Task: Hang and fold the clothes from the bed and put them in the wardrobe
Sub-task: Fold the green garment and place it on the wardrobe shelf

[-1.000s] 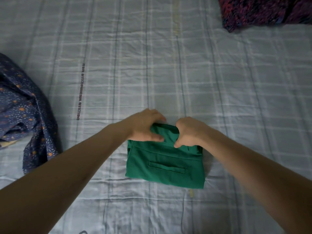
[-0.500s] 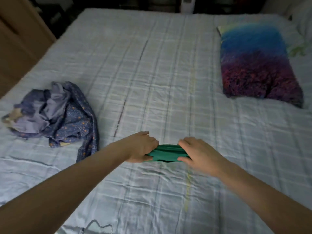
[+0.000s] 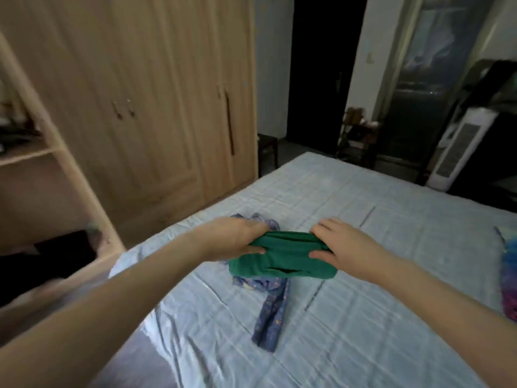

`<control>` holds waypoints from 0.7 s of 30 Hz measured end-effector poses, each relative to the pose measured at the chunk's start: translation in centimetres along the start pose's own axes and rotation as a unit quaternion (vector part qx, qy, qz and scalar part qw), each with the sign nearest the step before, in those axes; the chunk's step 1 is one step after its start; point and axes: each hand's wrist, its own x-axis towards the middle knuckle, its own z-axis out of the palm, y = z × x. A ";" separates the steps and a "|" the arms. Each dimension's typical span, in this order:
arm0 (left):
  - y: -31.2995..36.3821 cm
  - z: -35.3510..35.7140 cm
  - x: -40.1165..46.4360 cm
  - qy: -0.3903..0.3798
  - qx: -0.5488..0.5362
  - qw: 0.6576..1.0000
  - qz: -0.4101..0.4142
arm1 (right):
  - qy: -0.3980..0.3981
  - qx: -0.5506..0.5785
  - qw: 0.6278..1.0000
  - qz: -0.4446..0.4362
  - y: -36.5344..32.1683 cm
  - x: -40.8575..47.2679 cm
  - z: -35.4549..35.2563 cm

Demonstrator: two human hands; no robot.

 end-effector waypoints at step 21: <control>-14.6 -1.5 -56.0 -0.001 0.019 0.885 -0.465 | 0.010 0.069 0.889 -0.452 -51.5 31.4 -0.5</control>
